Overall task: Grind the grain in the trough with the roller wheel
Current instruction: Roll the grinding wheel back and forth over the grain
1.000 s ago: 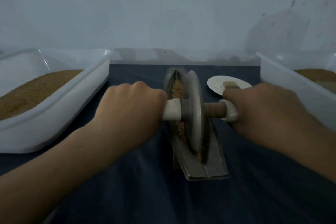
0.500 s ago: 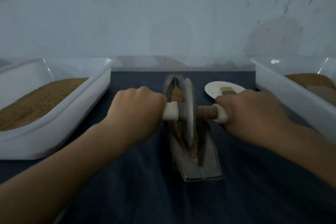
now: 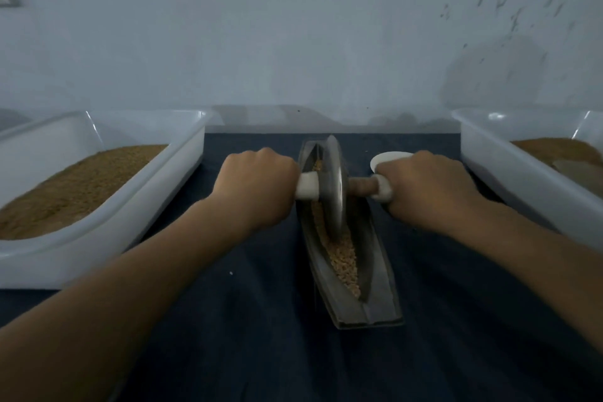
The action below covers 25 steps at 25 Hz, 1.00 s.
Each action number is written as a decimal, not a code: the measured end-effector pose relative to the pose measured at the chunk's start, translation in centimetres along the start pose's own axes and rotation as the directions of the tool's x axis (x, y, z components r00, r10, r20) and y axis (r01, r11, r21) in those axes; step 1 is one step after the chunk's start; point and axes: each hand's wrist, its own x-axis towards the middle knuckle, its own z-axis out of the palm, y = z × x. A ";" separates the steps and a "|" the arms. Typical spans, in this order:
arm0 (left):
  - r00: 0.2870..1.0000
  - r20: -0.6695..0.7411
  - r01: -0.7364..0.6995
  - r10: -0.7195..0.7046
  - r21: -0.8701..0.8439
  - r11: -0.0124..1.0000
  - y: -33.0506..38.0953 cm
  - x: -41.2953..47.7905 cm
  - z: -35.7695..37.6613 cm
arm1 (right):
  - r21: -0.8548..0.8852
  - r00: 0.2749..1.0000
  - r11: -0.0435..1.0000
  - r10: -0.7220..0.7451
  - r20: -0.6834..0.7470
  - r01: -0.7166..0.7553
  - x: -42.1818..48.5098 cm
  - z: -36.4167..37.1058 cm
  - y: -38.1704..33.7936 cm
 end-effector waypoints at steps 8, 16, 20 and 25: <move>0.997 -0.031 0.068 -0.068 -0.002 0.998 0.3 -0.7 1.1 | -0.090 0.993 0.996 -0.003 -0.114 -0.007 -0.4 -0.4 -1.0; 0.987 -0.154 -0.061 0.052 -0.054 0.997 0.0 -3.5 0.0 | -0.065 0.986 0.994 -0.093 -0.138 0.085 -2.8 -1.1 -0.3; 0.984 -0.153 -0.102 0.093 -0.051 0.993 -0.5 -4.4 -0.5 | -0.014 0.972 0.993 -0.119 -0.203 0.119 -4.7 -0.6 1.1; 0.987 0.075 0.144 -0.140 -0.045 0.989 -0.2 2.5 1.1 | -0.052 0.998 0.997 0.057 0.026 -0.055 3.6 -0.1 -0.6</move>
